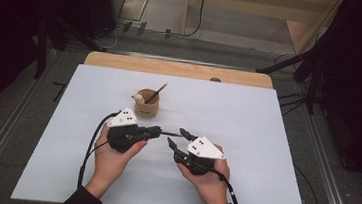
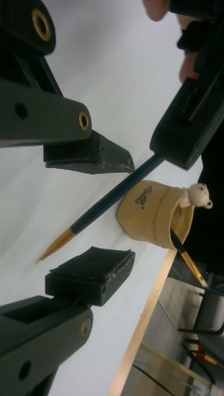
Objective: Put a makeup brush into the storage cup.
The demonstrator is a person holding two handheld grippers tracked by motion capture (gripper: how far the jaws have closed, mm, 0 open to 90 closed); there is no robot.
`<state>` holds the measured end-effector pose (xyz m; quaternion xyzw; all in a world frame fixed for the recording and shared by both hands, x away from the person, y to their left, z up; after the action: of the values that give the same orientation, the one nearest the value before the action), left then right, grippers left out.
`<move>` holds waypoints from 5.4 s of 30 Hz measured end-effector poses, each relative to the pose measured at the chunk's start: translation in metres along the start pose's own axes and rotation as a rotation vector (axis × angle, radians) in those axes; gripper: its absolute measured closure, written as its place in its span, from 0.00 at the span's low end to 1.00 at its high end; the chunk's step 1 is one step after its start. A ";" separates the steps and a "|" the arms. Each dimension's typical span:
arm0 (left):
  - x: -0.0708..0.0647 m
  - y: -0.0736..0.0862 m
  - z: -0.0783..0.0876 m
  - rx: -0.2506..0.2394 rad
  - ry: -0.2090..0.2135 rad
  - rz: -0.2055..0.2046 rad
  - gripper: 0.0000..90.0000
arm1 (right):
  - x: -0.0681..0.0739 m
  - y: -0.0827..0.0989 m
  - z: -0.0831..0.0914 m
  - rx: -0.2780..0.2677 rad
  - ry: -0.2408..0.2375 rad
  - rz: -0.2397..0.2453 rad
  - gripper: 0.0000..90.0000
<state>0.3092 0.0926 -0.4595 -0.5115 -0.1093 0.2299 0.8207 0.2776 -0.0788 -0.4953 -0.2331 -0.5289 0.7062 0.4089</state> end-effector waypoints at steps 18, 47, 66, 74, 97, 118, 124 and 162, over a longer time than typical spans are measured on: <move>0.001 -0.001 0.004 -0.078 -0.004 -0.003 0.96 | -0.002 -0.004 0.003 -0.088 -0.064 -0.231 0.54; 0.002 -0.004 0.014 -0.205 -0.117 0.013 0.96 | 0.007 -0.005 0.003 -0.122 -0.088 -0.459 0.41; -0.006 -0.002 0.006 -0.330 -0.068 0.023 0.96 | 0.000 -0.006 0.002 -0.189 -0.128 -0.745 0.40; -0.009 0.003 0.000 -0.357 -0.063 0.023 0.96 | -0.006 -0.007 0.003 -0.220 -0.132 -0.831 0.39; -0.016 0.002 -0.003 -0.385 -0.046 -0.005 0.96 | -0.016 -0.005 0.000 -0.226 -0.158 -1.048 0.37; -0.031 0.000 -0.010 -0.390 -0.005 -0.027 0.96 | -0.032 -0.003 0.000 -0.233 -0.169 -1.150 0.43; -0.035 0.001 -0.013 -0.381 0.000 -0.043 0.96 | -0.034 -0.002 0.000 -0.226 -0.178 -1.176 0.48; -0.041 0.007 -0.034 -0.162 -0.035 -0.087 0.54 | -0.027 -0.026 0.018 -0.250 -0.164 -0.683 0.94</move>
<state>0.2857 0.0484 -0.4786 -0.5670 -0.1640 0.1931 0.7838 0.2876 -0.1083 -0.4676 -0.0339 -0.6895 0.4754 0.5454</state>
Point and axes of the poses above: each handheld gripper's, and its own axes: z roughly backward along the jaws, y roughly out of its underside, x roughly to its left, the point moved 5 cm from there along -z, roughly forward along the jaws, and after that the axes turned 9 degrees about -z, right-handed, at the moved point
